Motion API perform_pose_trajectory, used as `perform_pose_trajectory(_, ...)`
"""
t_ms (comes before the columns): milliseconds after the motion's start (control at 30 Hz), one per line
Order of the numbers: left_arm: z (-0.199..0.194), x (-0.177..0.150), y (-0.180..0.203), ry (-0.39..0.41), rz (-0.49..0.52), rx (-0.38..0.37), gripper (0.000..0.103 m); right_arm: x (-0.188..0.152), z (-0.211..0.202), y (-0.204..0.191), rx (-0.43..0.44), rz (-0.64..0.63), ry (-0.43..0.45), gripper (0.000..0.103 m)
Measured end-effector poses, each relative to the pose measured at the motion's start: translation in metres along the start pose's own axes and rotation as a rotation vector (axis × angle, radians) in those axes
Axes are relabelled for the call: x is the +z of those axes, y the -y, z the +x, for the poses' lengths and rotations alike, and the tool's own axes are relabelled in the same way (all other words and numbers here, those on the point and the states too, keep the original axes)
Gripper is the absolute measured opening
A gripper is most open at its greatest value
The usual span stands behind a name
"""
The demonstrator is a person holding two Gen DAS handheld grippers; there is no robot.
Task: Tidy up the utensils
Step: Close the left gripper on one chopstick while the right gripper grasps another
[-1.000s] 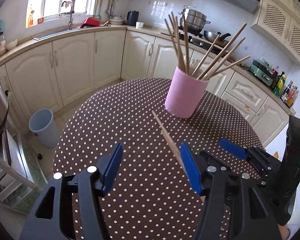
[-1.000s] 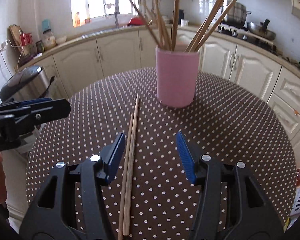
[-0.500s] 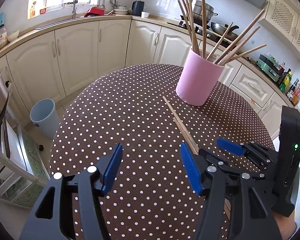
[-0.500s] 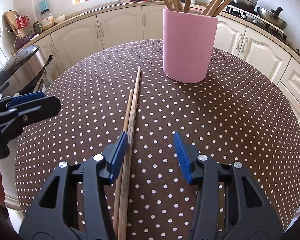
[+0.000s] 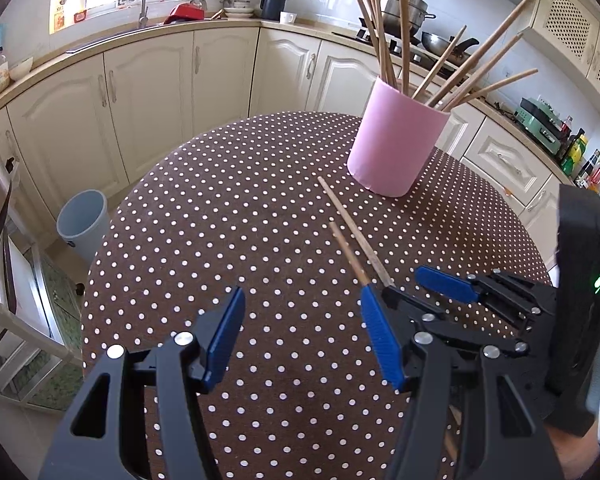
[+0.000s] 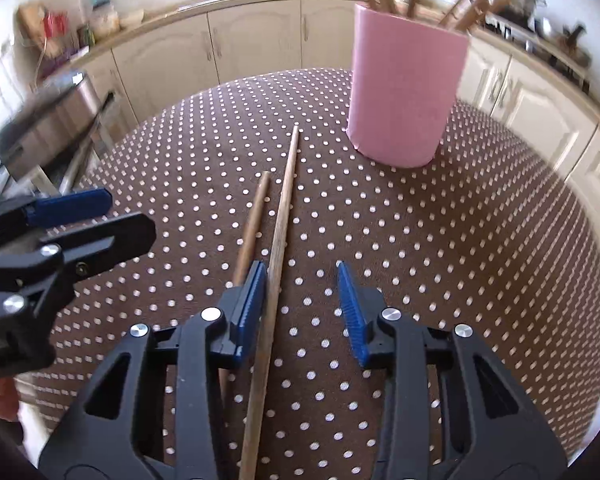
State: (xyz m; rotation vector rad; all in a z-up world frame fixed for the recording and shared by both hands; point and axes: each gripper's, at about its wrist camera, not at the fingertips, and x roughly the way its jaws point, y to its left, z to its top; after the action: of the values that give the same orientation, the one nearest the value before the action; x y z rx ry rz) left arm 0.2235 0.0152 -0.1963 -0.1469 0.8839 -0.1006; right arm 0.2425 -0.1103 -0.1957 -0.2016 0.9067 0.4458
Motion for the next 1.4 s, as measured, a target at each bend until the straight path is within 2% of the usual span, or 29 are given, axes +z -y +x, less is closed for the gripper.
perform_pose_trajectory(100,0.001,0.000,0.005,-0.004,0.009,0.001,0.060,0.002,0.001,0.000,-0.008,0.004,0.000,0.013)
perform_pose_trajectory(200,0.003,-0.001,0.013,-0.006,0.020,-0.007,0.060,-0.002,-0.002,0.006,0.008,0.009,-0.006,0.008)
perform_pose_trajectory(433,0.021,0.001,0.040,-0.050,0.045,-0.019,0.060,-0.026,-0.022,0.022,0.054,0.048,-0.024,0.007)
perform_pose_trajectory(533,0.032,0.002,0.055,-0.066,0.075,0.006,0.059,-0.033,-0.029,0.025,0.062,0.058,-0.030,0.007)
perform_pose_trajectory(567,0.036,0.003,0.059,-0.074,0.086,0.019,0.056,-0.034,-0.030,0.026,0.064,0.061,-0.030,0.007)
perform_pose_trajectory(600,0.042,0.003,0.063,-0.088,0.092,0.030,0.044,-0.037,-0.032,0.027,0.066,0.062,-0.030,0.007)
perform_pose_trajectory(633,0.046,0.003,0.065,-0.102,0.094,0.033,0.038,-0.037,-0.032,0.026,0.065,0.060,-0.029,0.007)
perform_pose_trajectory(767,0.058,0.006,0.074,-0.102,0.119,0.083,0.026,-0.040,-0.034,0.031,0.070,0.066,-0.022,0.007)
perform_pose_trajectory(833,0.062,0.010,0.072,-0.101,0.111,0.090,0.012,-0.039,-0.034,0.033,0.072,0.072,-0.019,0.007)
perform_pose_trajectory(1100,0.072,0.027,0.063,-0.100,0.093,0.049,0.006,-0.016,-0.018,0.031,0.065,0.068,-0.020,0.007)
perform_pose_trajectory(1400,0.079,0.042,0.030,-0.104,0.097,0.062,0.005,0.022,0.008,0.033,0.061,0.054,-0.057,0.007)
